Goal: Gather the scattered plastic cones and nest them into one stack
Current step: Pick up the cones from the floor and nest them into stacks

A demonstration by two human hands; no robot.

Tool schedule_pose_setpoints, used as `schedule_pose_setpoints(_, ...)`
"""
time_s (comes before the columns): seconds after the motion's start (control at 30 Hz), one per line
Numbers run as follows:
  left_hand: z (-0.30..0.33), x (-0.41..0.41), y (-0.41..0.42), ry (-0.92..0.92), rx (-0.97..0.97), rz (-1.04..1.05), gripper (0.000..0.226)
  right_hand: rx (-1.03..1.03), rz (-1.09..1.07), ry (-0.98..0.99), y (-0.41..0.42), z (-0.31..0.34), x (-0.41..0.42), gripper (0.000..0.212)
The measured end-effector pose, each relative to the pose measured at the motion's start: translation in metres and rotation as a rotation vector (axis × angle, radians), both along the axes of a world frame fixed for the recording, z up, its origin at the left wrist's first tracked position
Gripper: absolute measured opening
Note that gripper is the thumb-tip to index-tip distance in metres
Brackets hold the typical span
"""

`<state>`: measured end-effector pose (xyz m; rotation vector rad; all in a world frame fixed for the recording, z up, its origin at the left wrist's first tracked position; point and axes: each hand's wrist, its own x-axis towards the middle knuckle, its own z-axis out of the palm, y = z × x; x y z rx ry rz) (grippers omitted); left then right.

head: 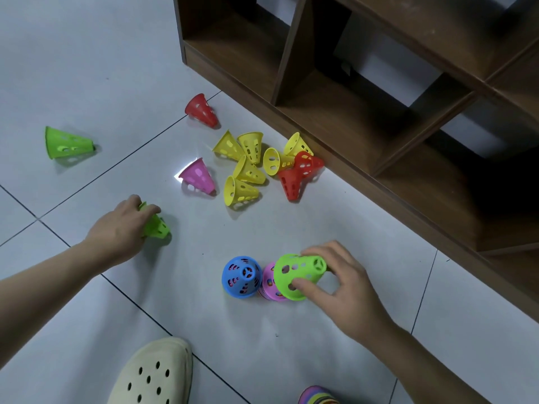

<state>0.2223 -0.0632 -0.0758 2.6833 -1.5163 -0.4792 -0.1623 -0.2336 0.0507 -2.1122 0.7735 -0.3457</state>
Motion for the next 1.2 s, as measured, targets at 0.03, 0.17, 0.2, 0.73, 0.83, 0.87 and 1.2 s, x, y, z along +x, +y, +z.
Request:
schedule_pose_setpoints(0.03, 0.001, 0.0, 0.0, 0.001, 0.007, 0.001, 0.058, -0.012, 0.022, 0.026, 0.003, -0.005, -0.001, 0.033)
schedule_pose_setpoints(0.17, 0.016, -0.005, -0.002, -0.029, -0.067, -0.073, 0.055, 0.064, 0.06, 0.101, 0.008, -0.033, 0.001, 0.033)
schedule_pose_setpoints(0.2, 0.021, -0.009, -0.003, -0.024, -0.113, -0.09, 0.056, 0.087, 0.05, 0.107, 0.008, -0.041, 0.002, 0.032)
schedule_pose_setpoints(0.73, 0.08, -0.159, -0.025, 0.602, -0.394, -0.341, 0.053, 0.109, 0.057, 0.093, 0.011, -0.064, 0.005, 0.034)
schedule_pose_setpoints(0.83, 0.06, -0.155, -0.019, 0.563, -0.35, -0.355, 0.056, 0.111, 0.054, 0.091, 0.011, -0.065, 0.005, 0.034)
schedule_pose_setpoints(0.87, 0.054, -0.151, -0.018, 0.53, -0.325, -0.343, 0.059, 0.109, 0.05, 0.088, 0.011, -0.065, 0.005, 0.033)
schedule_pose_setpoints(1.2, 0.044, -0.073, 0.028, -0.059, -0.422, -0.009, 0.056, 0.105, -0.022, 0.066, 0.015, -0.07, 0.007, 0.045)
